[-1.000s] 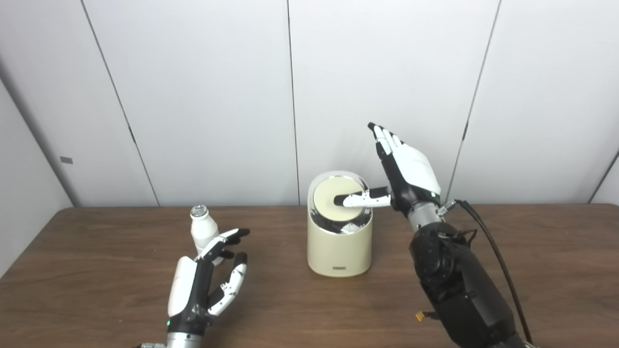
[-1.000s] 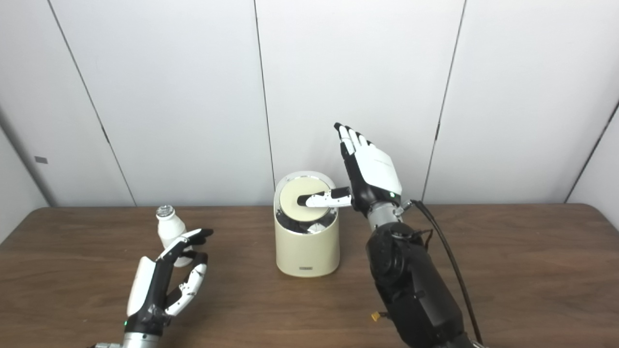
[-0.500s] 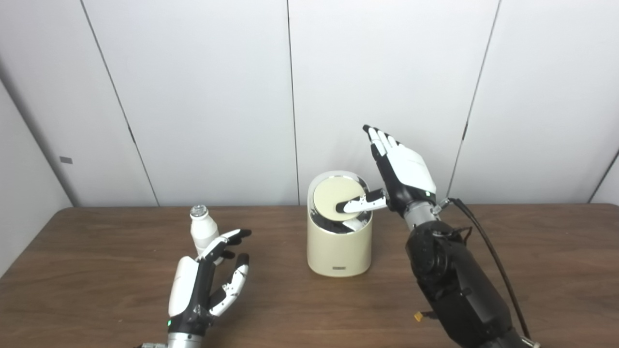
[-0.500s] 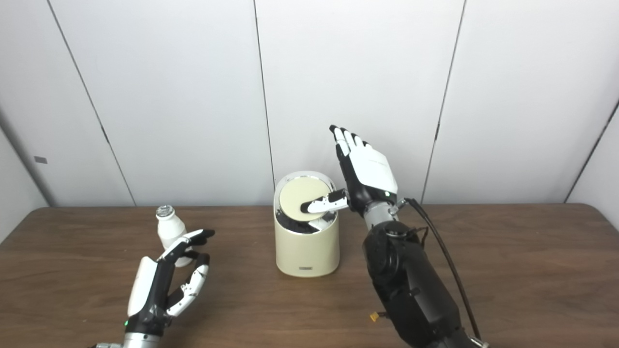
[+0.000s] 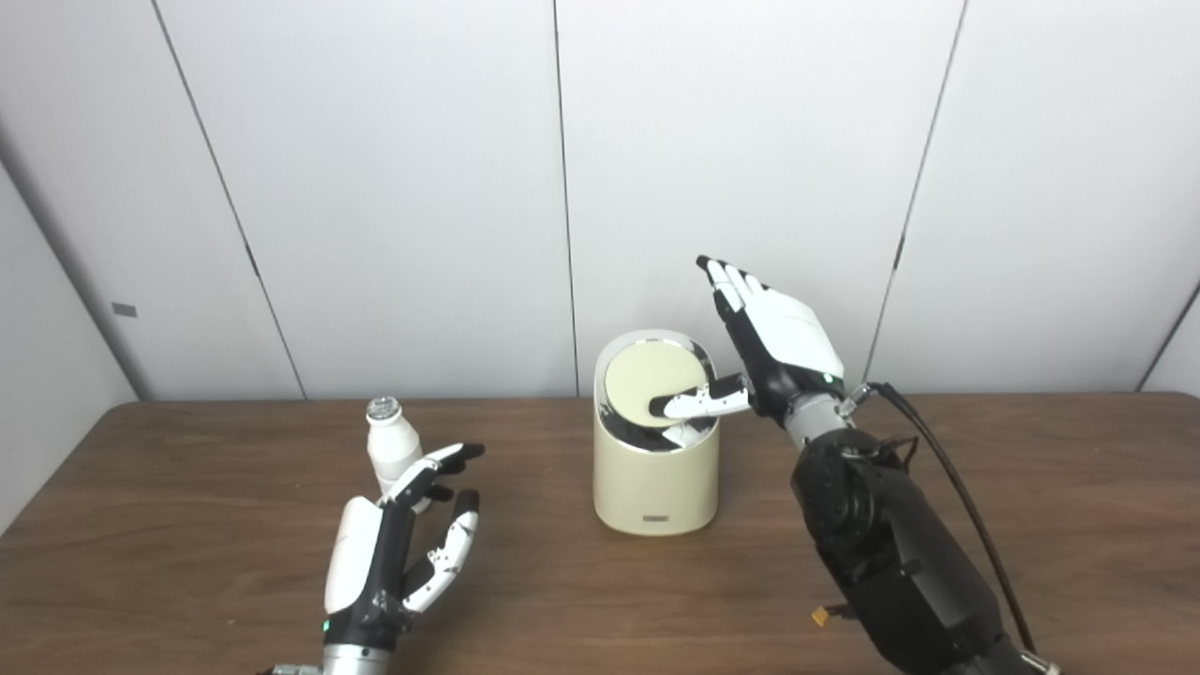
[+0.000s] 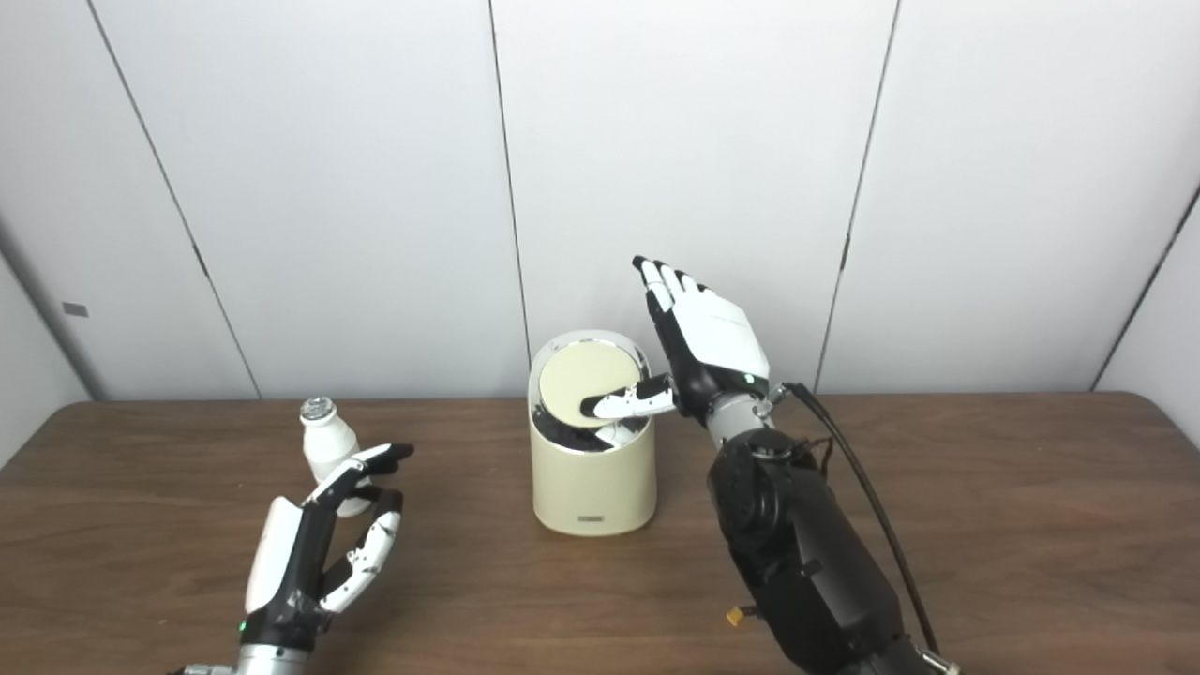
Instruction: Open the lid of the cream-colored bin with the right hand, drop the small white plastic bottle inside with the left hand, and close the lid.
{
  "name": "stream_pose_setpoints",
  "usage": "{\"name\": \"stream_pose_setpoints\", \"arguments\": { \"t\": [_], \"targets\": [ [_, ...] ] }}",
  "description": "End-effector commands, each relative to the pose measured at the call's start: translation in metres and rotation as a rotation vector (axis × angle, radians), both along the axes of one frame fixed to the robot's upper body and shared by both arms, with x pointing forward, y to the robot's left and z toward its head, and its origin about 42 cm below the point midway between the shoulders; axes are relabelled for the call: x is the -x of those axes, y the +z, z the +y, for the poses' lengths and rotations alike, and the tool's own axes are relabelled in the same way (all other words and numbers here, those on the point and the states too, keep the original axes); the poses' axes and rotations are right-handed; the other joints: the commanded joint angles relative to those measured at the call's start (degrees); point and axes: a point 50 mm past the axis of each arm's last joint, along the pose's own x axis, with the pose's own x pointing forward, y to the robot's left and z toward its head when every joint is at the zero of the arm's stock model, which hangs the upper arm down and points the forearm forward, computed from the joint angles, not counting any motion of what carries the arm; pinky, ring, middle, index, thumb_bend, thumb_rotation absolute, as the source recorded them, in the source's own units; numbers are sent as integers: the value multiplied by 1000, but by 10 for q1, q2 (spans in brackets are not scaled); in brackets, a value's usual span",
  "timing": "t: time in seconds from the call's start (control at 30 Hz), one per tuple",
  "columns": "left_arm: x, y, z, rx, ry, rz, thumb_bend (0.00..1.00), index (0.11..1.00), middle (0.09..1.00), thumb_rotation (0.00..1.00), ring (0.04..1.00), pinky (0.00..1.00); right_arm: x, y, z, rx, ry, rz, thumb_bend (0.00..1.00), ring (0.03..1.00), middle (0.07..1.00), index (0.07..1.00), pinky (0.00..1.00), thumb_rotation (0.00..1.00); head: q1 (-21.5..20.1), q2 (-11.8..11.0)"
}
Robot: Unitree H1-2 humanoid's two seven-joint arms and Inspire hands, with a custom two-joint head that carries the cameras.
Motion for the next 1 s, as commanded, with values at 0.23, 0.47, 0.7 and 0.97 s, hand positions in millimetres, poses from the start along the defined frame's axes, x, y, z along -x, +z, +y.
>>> {"name": "stream_pose_setpoints", "arguments": {
  "t": [0.23, 0.47, 0.7, 0.97],
  "targets": [
    [10, -7, -1, 15, 8, 13, 205, 774, 785, 650, 760, 642, -1, 18, 8, 51, -19, -116, 1000, 1000, 1000, 1000, 1000, 317, 2, 5],
    [11, -6, -2, 12, 9, 9, 204, 773, 784, 636, 758, 635, 5, 16, 13, 137, -38, -134, 1000, 1000, 1000, 1000, 1000, 312, 3, 5],
    [11, -6, -2, 15, 9, 12, 208, 774, 785, 642, 758, 635, 9, 12, 14, 63, -12, -142, 989, 1000, 1000, 1000, 1000, 366, 3, 4],
    [10, -7, -1, 14, 11, 17, 220, 773, 786, 674, 759, 636, 11, 11, 1, -171, 42, -63, 934, 1000, 1000, 1000, 1000, 955, 1, 0]
  ]
}}
